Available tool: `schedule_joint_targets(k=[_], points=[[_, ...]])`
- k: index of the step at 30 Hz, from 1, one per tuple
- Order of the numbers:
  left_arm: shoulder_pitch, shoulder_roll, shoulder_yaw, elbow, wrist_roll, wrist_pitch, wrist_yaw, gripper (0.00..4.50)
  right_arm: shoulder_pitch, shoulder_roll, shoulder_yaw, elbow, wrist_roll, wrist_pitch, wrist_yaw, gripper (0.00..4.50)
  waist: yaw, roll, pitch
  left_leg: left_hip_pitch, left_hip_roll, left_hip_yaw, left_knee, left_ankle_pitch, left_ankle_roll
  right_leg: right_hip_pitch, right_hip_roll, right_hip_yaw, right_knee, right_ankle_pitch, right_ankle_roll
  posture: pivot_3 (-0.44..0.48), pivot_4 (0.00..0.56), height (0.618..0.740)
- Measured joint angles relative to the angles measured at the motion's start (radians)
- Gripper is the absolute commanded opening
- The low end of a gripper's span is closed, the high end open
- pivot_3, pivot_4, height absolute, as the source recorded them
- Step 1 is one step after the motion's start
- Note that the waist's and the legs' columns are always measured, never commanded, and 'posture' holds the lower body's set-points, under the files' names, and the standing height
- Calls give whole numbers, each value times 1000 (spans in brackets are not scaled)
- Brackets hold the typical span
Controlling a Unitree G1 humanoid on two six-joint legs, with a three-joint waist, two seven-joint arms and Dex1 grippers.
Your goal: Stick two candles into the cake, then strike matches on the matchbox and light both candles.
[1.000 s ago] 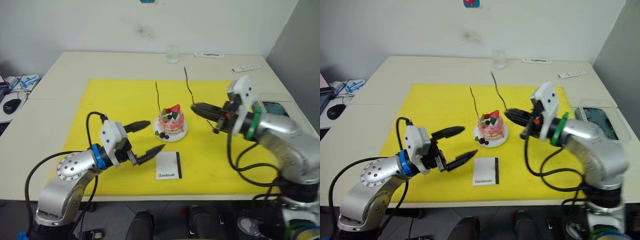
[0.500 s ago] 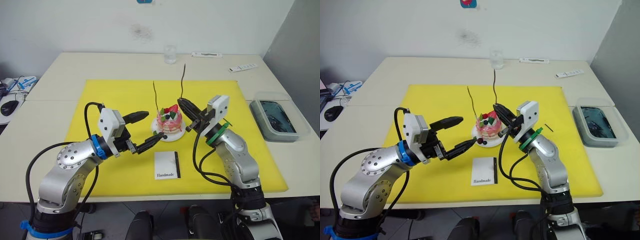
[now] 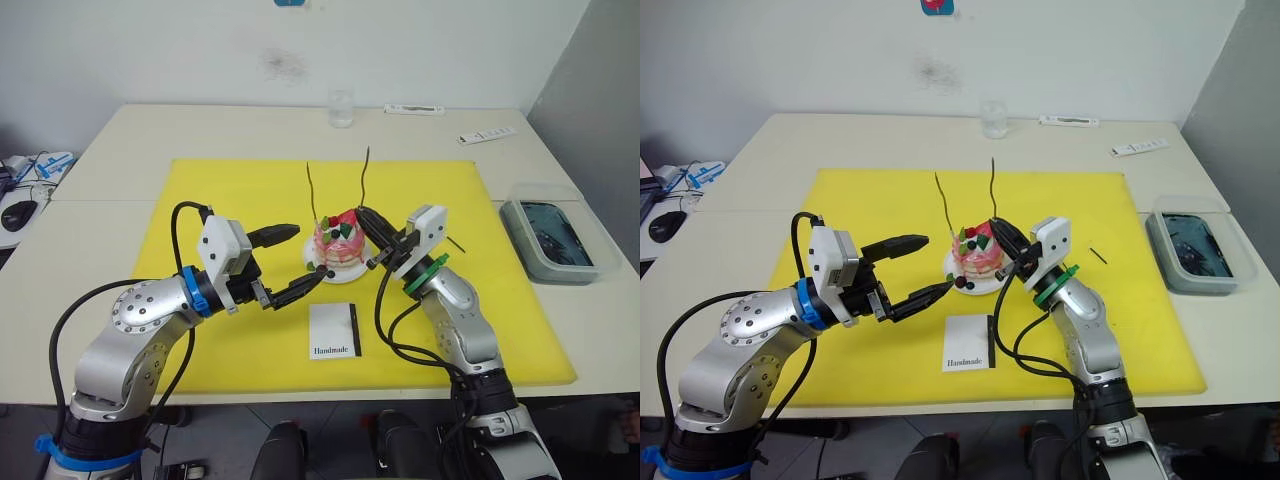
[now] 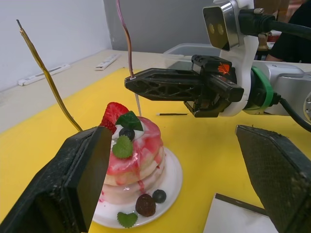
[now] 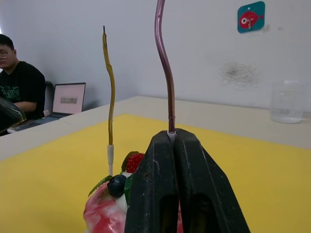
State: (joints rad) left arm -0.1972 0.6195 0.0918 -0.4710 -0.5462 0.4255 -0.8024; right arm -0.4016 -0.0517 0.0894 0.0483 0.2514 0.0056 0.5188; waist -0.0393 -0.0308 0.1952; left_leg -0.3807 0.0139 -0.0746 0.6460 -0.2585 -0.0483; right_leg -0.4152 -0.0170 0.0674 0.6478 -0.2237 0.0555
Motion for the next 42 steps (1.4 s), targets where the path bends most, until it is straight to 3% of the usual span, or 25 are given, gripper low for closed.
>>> schedule_joint_targets(k=[42], points=[[0, -5, -27, 5, 19, -17, -14, 4500, 39, 43, 13, 99, -11, -75, -16, 27, -2, 0, 0, 1, 0, 0, 0, 0, 0, 0, 0, 0, 0, 0, 0, 0, 150, 740]])
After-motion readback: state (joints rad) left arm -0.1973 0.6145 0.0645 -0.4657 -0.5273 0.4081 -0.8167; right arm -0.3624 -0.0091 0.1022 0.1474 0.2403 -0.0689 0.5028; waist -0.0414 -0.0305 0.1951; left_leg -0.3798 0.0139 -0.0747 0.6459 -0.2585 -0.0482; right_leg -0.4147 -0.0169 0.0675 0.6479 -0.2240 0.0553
